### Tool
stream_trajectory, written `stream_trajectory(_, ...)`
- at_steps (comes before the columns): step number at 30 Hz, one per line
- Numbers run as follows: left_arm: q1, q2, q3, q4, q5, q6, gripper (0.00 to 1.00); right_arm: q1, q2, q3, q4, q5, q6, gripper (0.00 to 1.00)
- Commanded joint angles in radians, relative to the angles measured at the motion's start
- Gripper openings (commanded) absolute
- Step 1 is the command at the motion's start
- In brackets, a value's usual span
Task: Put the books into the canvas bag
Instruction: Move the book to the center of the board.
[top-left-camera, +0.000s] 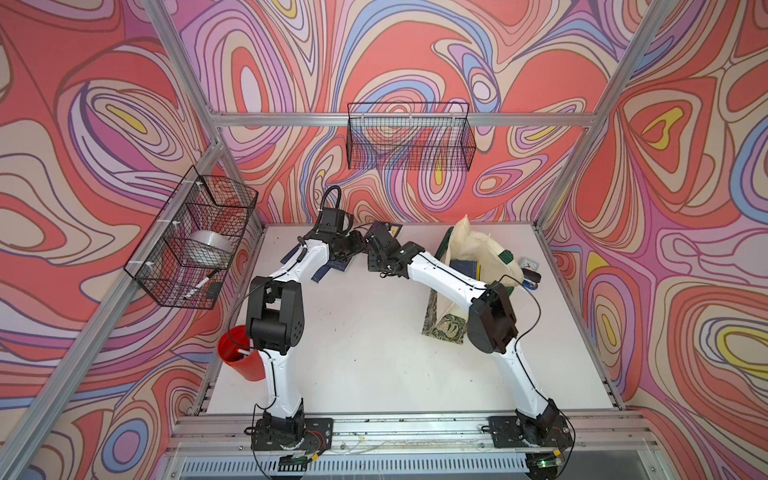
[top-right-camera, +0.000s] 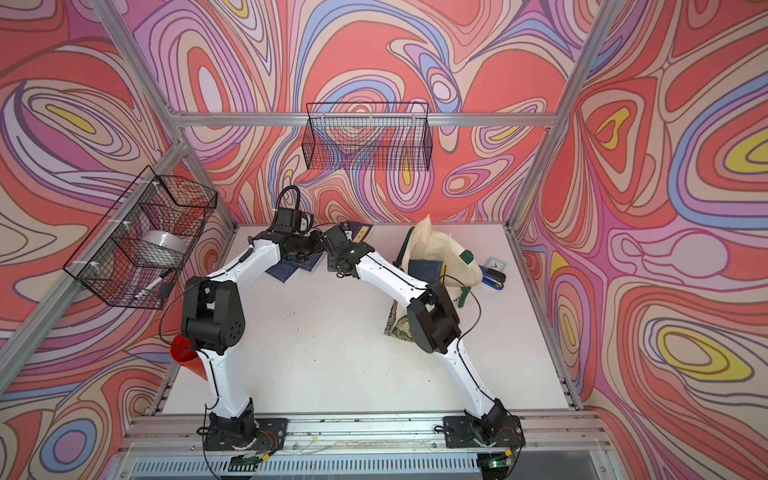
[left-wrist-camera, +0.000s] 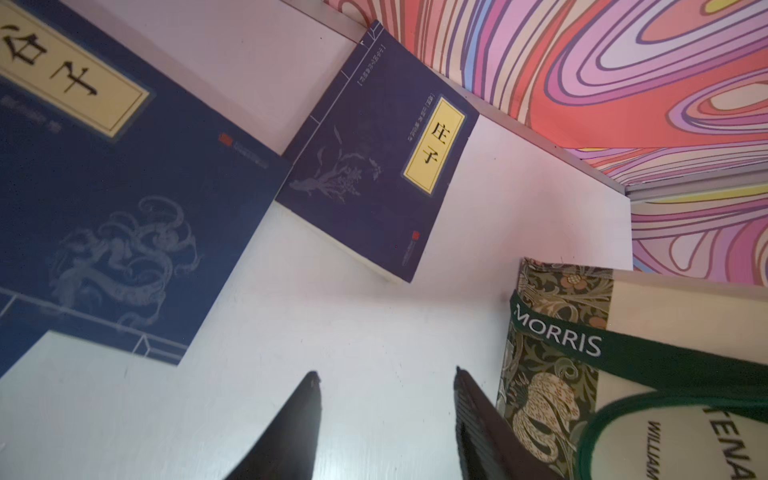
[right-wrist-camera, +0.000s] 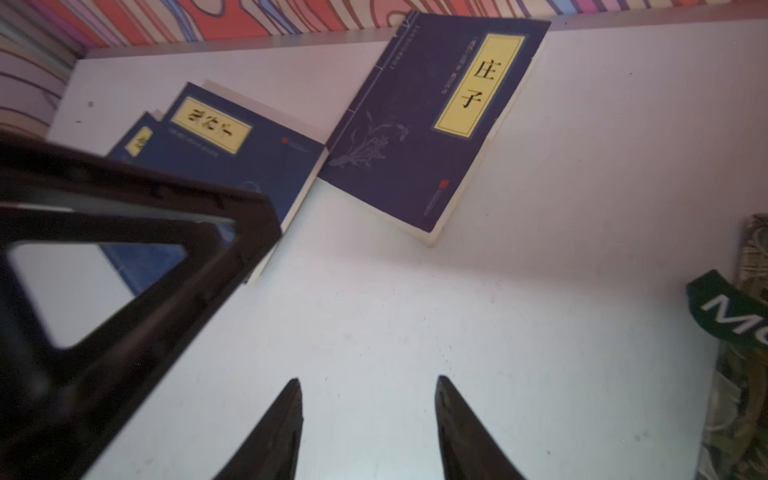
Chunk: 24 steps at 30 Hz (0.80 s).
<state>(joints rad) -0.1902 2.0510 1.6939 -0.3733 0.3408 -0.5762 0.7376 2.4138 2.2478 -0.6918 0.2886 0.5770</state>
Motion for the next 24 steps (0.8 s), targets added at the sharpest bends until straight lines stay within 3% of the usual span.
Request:
stream_trajectory(1,0.018,0.099,0.093,0.011,0.015,0.019,0.53,-0.038,0.092,0.114,0.013,0.083,0.046,0.53)
stream_trajectory(8,0.025,0.355,0.364,0.001,0.016,0.012,0.51,-0.109,0.213,0.12,0.212,0.042,0.065,0.52)
stream_trajectory(17,0.03,0.652,0.813,-0.095,-0.022,0.028,0.57,-0.154,0.285,0.135,0.31,-0.02,0.106,0.52)
stream_trajectory(24,0.034,0.731,0.883,-0.097,-0.067,0.011,0.57,-0.189,0.292,0.086,0.373,-0.085,0.131,0.52)
